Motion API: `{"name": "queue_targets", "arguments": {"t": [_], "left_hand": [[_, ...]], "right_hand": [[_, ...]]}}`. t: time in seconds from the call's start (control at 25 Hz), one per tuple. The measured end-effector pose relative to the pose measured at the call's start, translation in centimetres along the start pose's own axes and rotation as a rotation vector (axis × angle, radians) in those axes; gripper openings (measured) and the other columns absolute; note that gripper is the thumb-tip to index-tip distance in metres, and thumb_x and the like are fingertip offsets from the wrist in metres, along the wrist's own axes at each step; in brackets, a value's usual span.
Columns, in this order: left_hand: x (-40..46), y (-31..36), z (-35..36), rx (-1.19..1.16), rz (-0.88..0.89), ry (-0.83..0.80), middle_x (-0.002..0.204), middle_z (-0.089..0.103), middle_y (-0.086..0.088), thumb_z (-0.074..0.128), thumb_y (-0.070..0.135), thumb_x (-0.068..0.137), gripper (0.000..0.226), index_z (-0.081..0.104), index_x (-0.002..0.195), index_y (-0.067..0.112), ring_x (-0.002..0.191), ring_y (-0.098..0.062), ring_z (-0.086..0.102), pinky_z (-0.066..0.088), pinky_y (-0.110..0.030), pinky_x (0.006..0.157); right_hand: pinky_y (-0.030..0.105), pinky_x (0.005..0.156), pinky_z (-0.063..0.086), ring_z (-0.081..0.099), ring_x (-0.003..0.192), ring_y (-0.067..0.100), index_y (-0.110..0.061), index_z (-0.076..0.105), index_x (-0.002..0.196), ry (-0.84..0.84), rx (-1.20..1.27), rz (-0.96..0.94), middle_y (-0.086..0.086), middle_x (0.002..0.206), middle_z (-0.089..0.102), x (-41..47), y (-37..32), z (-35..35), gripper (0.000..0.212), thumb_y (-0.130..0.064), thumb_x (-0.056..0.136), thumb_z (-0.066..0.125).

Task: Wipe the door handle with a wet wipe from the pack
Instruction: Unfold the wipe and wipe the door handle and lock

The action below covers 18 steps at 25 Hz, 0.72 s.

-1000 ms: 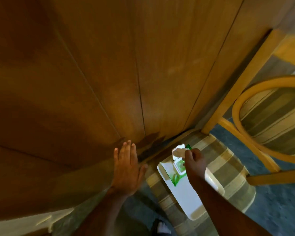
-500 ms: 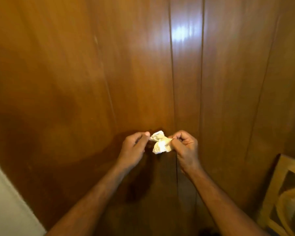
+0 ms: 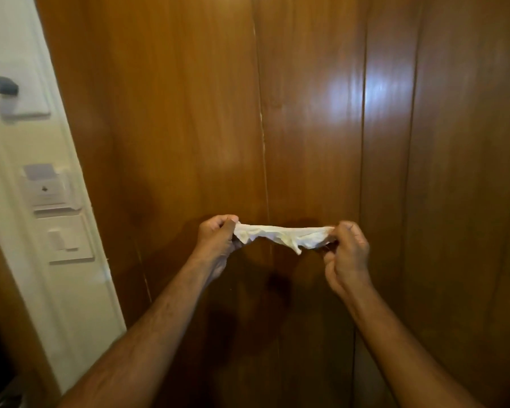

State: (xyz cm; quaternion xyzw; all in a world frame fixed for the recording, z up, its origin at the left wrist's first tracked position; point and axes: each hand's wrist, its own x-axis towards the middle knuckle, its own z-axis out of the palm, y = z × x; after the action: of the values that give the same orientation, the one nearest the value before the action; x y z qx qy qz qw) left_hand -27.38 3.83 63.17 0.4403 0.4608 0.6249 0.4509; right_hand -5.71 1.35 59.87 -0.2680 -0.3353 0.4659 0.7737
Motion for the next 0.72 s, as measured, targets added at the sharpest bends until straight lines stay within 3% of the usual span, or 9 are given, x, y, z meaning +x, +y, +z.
{"name": "queue_targets", "arguments": {"t": [0.12, 0.28, 0.36, 0.48, 0.6, 0.72], "left_hand": [[0.2, 0.2, -1.2, -0.107, -0.05, 0.089, 0.104, 0.067, -0.016, 0.058, 0.007, 0.1, 0.01, 0.065, 0.107, 0.006, 0.091, -0.027, 0.071, 0.062, -0.033, 0.059], [-0.4, -0.3, -0.6, -0.202, -0.112, 0.147, 0.1, 0.063, -0.014, 0.055, 0.005, 0.102, 0.011, 0.062, 0.097, 0.012, 0.084, -0.027, 0.069, 0.058, -0.028, 0.044], [-0.6, -0.5, -0.1, -0.142, -0.093, 0.157, 0.098, 0.063, -0.012, 0.053, 0.009, 0.104, 0.014, 0.061, 0.095, 0.016, 0.079, -0.025, 0.068, 0.054, -0.025, 0.042], [-0.3, -0.5, 0.2, -0.1, -0.018, 0.156, 0.095, 0.064, -0.007, 0.052, 0.012, 0.104, 0.01, 0.062, 0.102, 0.015, 0.078, -0.02, 0.066, 0.055, -0.025, 0.047], [-0.1, -0.1, -0.3, -0.11, 0.014, 0.101, 0.095, 0.067, -0.001, 0.053, 0.016, 0.105, 0.008, 0.058, 0.11, 0.018, 0.083, -0.015, 0.069, 0.057, -0.023, 0.053], [0.2, 0.1, -1.2, -0.141, 0.002, 0.042, 0.084, 0.079, -0.001, 0.051, 0.021, 0.106, 0.005, 0.056, 0.106, 0.024, 0.077, -0.019, 0.076, 0.059, -0.029, 0.054]], "right_hand": [[0.038, 0.079, 0.05, 0.055, 0.082, 0.024, -0.012, 0.053, 0.076, 0.08, 0.35, 0.289, 0.008, 0.084, 0.051, 0.7, -0.5, 0.5, 0.013, -0.008, 0.088, 0.049], [0.052, 0.088, 0.052, 0.061, 0.085, 0.029, -0.015, 0.059, 0.09, 0.23, 0.241, 0.366, 0.012, 0.089, 0.06, 0.8, 0.3, 1.8, 0.015, -0.005, 0.093, 0.049], [0.055, 0.086, 0.056, 0.064, 0.087, 0.028, -0.019, 0.061, 0.1, 0.199, 0.103, 0.418, 0.011, 0.095, 0.063, 0.9, 0.9, 2.0, 0.007, -0.019, 0.096, 0.056], [0.049, 0.074, 0.062, 0.07, 0.095, 0.03, -0.013, 0.058, 0.117, -0.206, -0.046, 0.651, 0.012, 0.108, 0.065, 1.1, 1.7, 1.0, 0.058, -0.052, 0.077, 0.075], [0.041, 0.075, 0.059, 0.071, 0.094, 0.032, -0.002, 0.06, 0.13, -0.693, -0.186, 0.876, 0.023, 0.119, 0.065, 1.1, 2.3, -0.2, 0.077, -0.036, 0.067, 0.089], [0.033, 0.066, 0.056, 0.067, 0.075, 0.023, 0.0, 0.052, 0.138, -0.887, -0.232, 0.895, 0.017, 0.103, 0.065, 1.3, 3.1, -0.6, 0.077, -0.02, 0.071, 0.085]]}}
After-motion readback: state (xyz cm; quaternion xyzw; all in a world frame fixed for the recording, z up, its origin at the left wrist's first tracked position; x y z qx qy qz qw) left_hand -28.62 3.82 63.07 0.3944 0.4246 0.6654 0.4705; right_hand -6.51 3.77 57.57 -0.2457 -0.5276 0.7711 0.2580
